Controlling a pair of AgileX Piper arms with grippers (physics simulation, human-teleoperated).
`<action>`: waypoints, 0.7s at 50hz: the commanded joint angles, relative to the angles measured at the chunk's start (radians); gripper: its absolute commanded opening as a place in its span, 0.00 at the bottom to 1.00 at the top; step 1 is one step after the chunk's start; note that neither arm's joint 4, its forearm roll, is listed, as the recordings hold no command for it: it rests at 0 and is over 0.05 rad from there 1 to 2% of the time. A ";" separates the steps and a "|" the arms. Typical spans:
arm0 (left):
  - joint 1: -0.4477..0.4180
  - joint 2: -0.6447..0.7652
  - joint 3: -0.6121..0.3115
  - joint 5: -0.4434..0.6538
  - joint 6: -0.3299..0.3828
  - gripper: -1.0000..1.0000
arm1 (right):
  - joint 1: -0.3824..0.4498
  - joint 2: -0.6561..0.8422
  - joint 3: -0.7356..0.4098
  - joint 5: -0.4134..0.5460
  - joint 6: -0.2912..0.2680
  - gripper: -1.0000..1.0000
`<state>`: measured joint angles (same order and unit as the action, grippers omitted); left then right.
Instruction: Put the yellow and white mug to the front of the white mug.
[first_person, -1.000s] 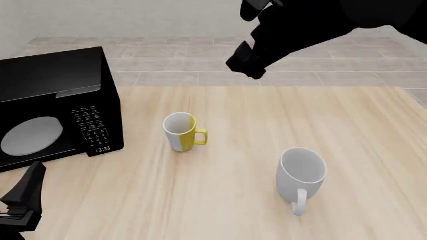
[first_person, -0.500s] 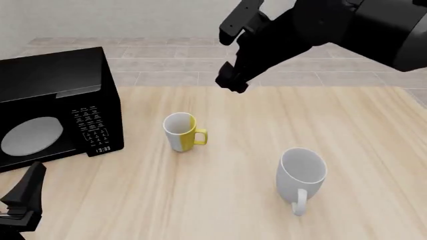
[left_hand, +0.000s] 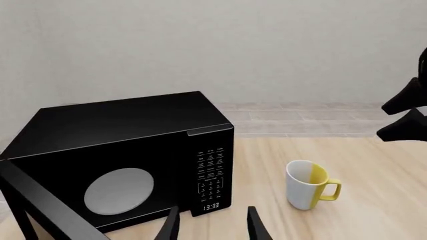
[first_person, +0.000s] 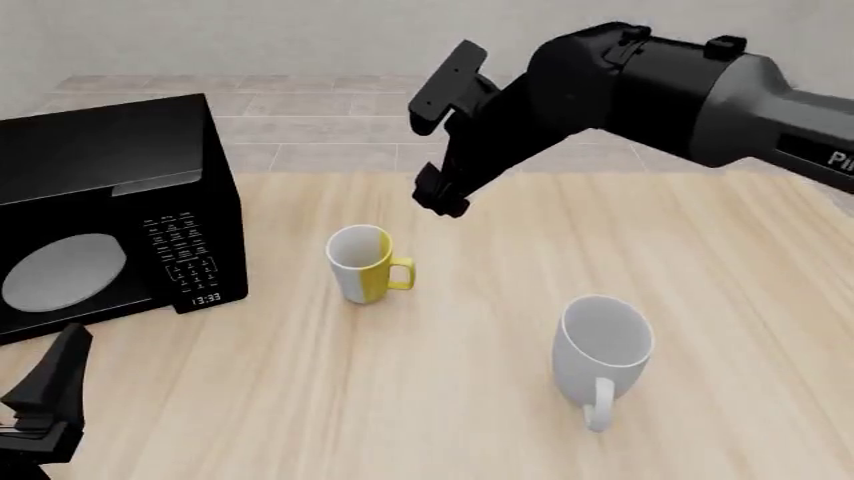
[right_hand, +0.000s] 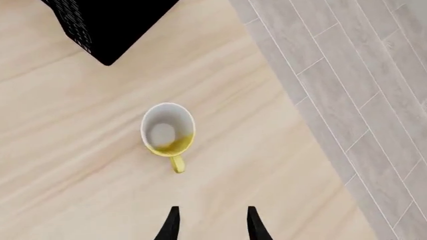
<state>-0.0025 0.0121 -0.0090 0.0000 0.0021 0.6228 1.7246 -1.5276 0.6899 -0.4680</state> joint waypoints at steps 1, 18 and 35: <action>0.003 0.000 0.001 -0.001 0.000 1.00 | 0.007 0.070 0.010 -0.045 0.003 1.00; 0.002 0.000 0.001 -0.001 0.000 1.00 | 0.015 0.133 0.011 -0.079 0.024 1.00; 0.002 0.000 0.001 -0.001 0.000 1.00 | 0.029 0.200 0.020 -0.120 0.048 1.00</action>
<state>-0.0025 0.0121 -0.0090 0.0000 0.0020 0.6501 1.8748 -1.5100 0.6013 -0.4313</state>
